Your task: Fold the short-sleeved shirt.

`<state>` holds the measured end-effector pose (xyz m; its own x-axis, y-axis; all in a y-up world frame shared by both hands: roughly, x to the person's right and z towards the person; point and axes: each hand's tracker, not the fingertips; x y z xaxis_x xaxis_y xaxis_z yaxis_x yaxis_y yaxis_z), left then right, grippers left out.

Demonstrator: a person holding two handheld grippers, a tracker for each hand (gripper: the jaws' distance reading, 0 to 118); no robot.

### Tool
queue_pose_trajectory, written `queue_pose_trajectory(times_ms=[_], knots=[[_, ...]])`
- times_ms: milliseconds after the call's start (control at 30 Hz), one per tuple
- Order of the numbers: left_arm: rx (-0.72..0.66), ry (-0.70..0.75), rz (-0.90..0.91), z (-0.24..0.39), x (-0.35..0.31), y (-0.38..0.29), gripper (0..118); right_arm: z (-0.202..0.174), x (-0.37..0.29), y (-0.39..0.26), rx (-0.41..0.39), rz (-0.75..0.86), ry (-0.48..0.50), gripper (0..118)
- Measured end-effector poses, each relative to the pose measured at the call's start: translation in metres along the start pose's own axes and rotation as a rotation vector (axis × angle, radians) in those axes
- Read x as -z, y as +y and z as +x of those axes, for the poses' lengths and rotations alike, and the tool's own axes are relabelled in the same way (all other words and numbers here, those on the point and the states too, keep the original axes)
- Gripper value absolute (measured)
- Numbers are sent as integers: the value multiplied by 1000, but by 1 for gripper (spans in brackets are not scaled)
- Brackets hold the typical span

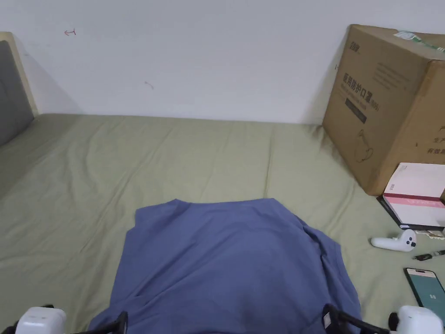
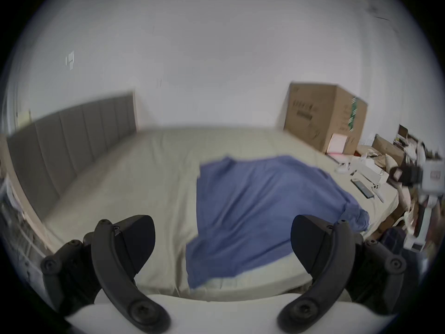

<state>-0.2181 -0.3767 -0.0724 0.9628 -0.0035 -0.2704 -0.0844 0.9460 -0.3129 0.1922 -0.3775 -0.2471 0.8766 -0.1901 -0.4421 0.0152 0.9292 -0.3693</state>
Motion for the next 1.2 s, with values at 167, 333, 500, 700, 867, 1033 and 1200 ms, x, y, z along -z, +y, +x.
queue_pose_trajectory(times_ms=[167,333,500,700,867,1033,1200], knots=[[113,69,101,26,-39,-3,15,-31,-45,10,-81,172,-24,0],[102,10,-96,22,-33,-10,1,-40,-57,11,-106,131,-43,0],[52,49,-368,-1,-7,-27,1,-32,-55,0,-105,76,-67,0],[-3,40,-521,-26,39,-65,15,-19,-45,-15,-24,10,-67,0],[-27,44,-519,-30,63,-81,99,-17,-42,-18,-13,-28,-64,0],[3,63,-510,-33,92,-87,93,-13,-32,-21,-24,-82,-84,0],[60,72,-586,-26,118,-96,4,5,-11,-27,-12,-229,-169,0]])
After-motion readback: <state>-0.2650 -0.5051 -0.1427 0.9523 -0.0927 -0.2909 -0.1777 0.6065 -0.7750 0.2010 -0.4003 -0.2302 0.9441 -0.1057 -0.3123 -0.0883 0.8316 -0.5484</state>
